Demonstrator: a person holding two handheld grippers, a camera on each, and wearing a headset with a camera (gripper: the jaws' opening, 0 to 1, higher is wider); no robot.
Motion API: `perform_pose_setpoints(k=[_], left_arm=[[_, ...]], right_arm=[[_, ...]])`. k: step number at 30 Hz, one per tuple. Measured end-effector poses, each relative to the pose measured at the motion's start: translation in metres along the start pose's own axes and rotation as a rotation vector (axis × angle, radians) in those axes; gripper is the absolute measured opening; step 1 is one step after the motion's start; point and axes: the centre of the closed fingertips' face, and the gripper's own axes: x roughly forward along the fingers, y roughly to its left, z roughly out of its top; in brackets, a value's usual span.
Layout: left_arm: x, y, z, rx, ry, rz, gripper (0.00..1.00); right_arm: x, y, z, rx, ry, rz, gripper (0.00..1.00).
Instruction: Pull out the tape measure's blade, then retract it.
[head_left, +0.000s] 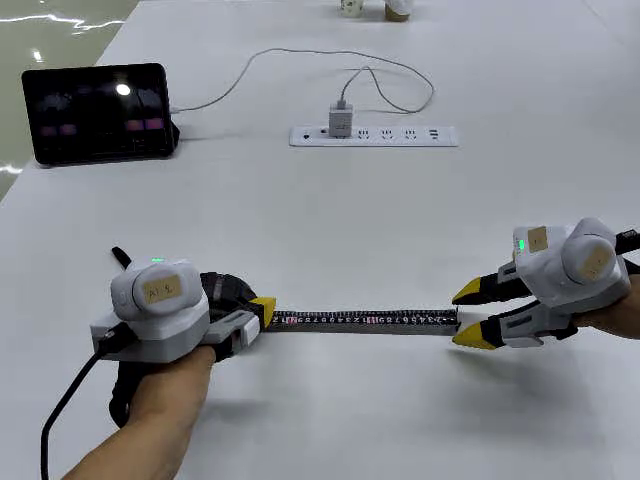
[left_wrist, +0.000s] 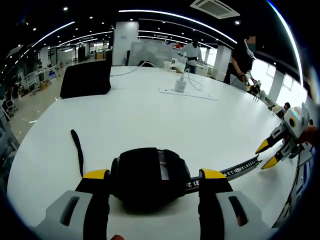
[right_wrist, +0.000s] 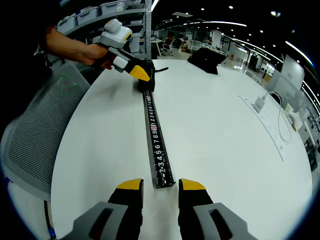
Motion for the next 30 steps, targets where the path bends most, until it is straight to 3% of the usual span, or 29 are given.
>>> perform_pose_setpoints(k=[15, 30], left_arm=[[0.003, 0.004, -0.002, -0.008, 0.009, 0.011, 0.65], [0.006, 0.008, -0.003, -0.024, 0.014, 0.024, 0.63]], right_arm=[[0.007, -0.005, 0.000, -0.044, 0.016, 0.036, 0.13], [0.012, -0.003, -0.005, -0.055, 0.029, 0.057, 0.13]])
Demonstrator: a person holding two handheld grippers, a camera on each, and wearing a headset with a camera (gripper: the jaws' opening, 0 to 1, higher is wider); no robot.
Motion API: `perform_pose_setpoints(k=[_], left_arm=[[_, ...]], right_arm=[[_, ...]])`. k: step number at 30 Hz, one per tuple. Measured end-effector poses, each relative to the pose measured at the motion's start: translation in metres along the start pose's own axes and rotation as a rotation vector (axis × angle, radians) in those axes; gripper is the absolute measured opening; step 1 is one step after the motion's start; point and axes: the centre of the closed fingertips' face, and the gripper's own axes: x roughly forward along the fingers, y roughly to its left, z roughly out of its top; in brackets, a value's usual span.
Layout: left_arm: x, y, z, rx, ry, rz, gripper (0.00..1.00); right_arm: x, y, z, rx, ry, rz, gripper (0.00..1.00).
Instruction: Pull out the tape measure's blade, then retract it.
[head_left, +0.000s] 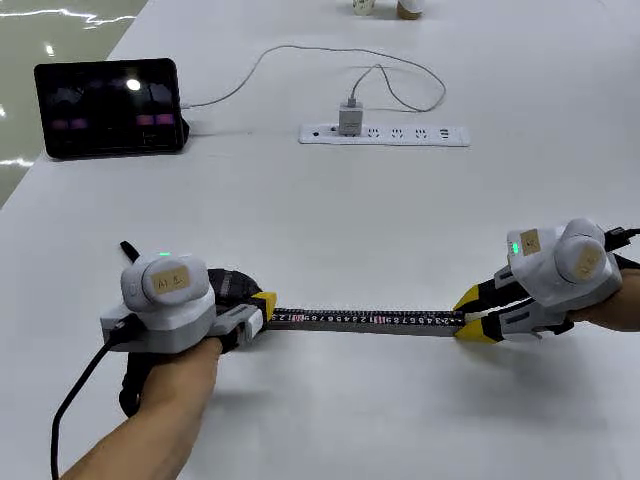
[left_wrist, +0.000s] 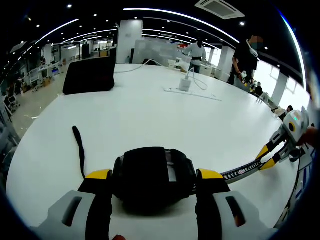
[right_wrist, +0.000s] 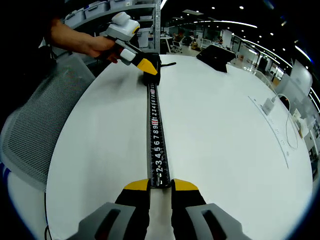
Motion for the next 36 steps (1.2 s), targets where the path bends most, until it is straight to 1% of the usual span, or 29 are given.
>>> perform_pose_setpoints(k=[9, 22, 27, 32, 36], left_arm=[[0.0002, 0.0003, -0.0007, -0.004, 0.003, 0.010, 0.64], [0.0006, 0.0003, -0.0020, 0.004, 0.011, 0.027, 0.63], [0.0012, 0.0008, -0.0020, 0.001, 0.030, 0.032, 0.62], [0.0004, 0.0004, -0.0030, 0.001, 0.036, 0.032, 0.61], [-0.0001, 0.0001, -0.0030, 0.001, 0.029, 0.034, 0.60]], right_arm=[[-0.0005, 0.0001, -0.0005, 0.014, -0.014, 0.002, 0.12], [0.0000, -0.0011, -0.0024, 0.009, -0.012, 0.002, 0.11], [0.0000, -0.0008, -0.0020, 0.009, -0.010, 0.002, 0.11], [-0.0005, -0.0001, -0.0017, 0.009, -0.007, 0.002, 0.11], [-0.0010, 0.0009, -0.0015, 0.009, -0.007, 0.001, 0.10]])
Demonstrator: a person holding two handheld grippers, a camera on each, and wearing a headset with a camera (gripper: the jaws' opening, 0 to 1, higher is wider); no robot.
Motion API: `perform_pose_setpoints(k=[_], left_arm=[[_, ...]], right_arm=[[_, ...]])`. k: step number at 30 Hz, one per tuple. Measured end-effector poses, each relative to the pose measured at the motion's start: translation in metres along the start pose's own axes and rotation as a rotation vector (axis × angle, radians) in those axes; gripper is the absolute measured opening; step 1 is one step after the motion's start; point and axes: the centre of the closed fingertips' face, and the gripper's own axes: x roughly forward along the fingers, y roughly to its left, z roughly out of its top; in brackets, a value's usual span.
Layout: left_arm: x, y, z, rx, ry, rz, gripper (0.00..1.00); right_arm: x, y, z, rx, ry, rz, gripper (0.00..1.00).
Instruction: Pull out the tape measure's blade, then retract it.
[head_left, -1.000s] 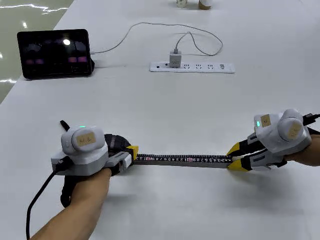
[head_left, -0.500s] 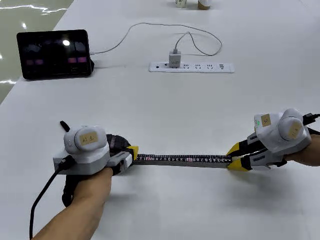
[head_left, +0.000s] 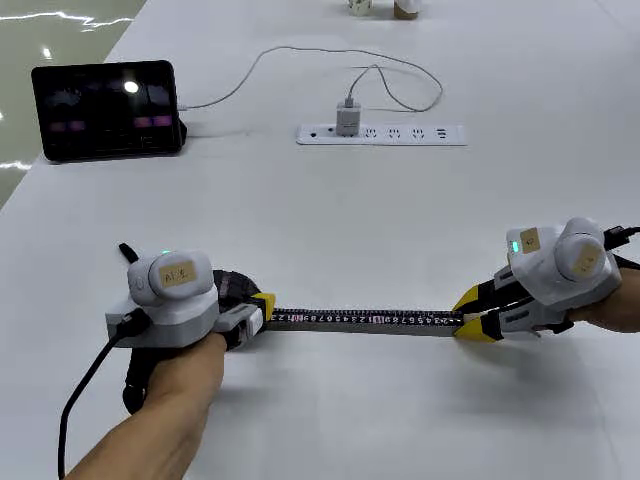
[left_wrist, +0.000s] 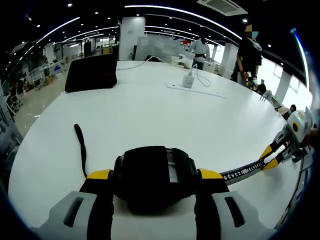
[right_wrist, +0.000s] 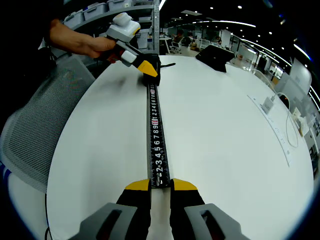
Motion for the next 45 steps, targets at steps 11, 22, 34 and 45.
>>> perform_pose_setpoints(k=[11, 22, 34, 45], left_arm=[[-0.0006, 0.0010, -0.0003, 0.006, 0.013, -0.002, 0.59], [-0.0006, 0.0011, 0.0005, 0.007, 0.003, -0.003, 0.58], [-0.0007, 0.0006, 0.0005, 0.003, 0.001, -0.006, 0.58], [-0.0010, 0.0002, 0.0000, -0.003, -0.001, -0.011, 0.58]], right_arm=[[-0.0006, 0.0023, 0.0007, -0.002, -0.003, 0.007, 0.10], [-0.0007, 0.0025, 0.0007, -0.004, -0.001, 0.008, 0.10], [0.0001, 0.0017, 0.0002, -0.006, 0.007, 0.008, 0.10], [0.0037, 0.0017, 0.0035, -0.013, 0.010, 0.009, 0.10]])
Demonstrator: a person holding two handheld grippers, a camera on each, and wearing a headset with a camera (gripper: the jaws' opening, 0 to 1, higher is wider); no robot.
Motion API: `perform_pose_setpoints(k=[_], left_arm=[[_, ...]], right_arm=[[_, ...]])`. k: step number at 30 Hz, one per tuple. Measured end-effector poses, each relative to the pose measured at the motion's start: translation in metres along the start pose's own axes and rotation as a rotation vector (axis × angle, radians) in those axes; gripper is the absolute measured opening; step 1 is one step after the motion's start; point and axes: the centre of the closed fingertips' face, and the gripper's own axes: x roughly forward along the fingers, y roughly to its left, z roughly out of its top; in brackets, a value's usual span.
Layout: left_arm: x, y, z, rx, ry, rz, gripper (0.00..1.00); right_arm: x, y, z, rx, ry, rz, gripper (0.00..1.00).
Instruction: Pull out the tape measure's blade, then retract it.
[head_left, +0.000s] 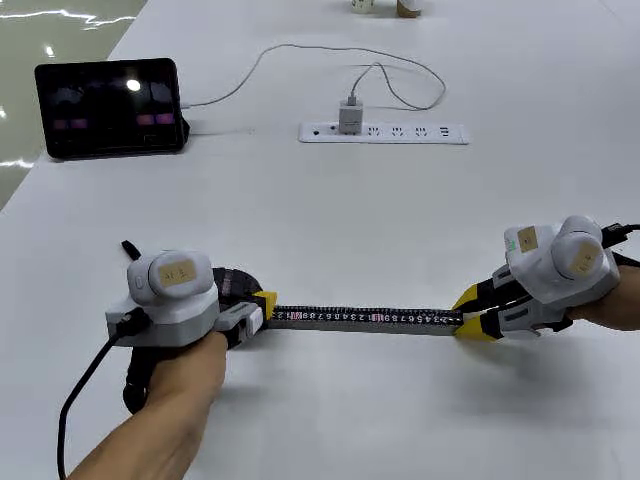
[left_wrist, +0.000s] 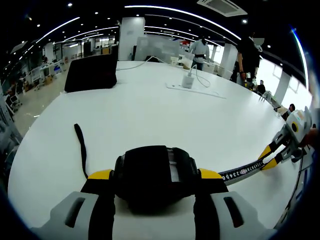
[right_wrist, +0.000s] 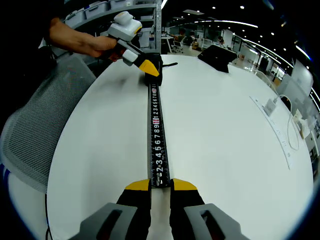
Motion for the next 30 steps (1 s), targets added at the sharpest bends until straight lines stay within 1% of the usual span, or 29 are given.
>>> perform_pose_setpoints(k=[21, 30], left_arm=[[-0.002, 0.001, 0.000, -0.010, 0.005, -0.007, 0.59], [-0.002, 0.002, 0.000, -0.011, 0.005, -0.008, 0.59]], right_arm=[[0.007, 0.001, 0.013, -0.004, -0.009, 0.006, 0.10], [0.009, 0.001, 0.015, -0.002, -0.010, 0.007, 0.10]])
